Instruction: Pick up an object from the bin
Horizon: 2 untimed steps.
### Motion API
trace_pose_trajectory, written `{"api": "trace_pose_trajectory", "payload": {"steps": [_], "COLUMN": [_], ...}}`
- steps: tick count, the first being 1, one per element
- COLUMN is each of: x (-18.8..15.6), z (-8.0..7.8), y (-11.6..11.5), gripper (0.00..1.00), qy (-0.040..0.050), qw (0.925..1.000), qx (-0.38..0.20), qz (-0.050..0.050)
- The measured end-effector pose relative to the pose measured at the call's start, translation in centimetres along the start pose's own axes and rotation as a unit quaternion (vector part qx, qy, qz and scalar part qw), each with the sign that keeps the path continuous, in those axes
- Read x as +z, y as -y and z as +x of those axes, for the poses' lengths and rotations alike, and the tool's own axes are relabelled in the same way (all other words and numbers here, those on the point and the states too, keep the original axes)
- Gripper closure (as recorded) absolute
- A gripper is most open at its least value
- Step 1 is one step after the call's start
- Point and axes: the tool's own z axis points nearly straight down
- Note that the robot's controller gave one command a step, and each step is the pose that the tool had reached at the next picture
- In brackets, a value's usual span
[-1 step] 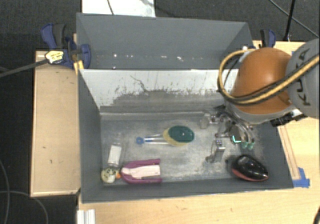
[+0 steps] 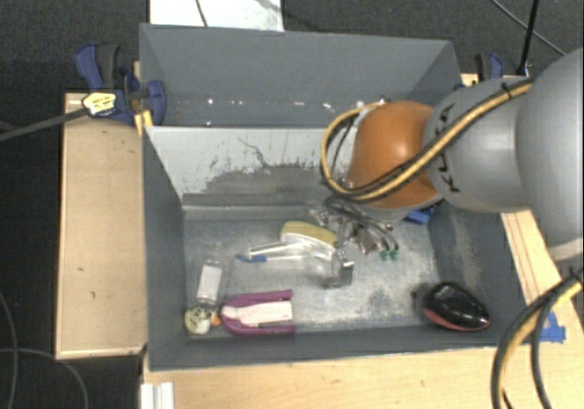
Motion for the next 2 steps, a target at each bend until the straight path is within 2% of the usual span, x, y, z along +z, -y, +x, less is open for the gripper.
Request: {"api": "trace_pose_trajectory", "payload": {"steps": [1,2], "x": [-3.4,-5.8], "z": [-0.8,0.5], "y": [0.1,-0.2], "gripper": [0.00,0.00], "qy": [0.0014,-0.0002], "qw": [0.9994,1.0000], "qx": [-0.034,-0.004], "qz": [0.001,0.000]}}
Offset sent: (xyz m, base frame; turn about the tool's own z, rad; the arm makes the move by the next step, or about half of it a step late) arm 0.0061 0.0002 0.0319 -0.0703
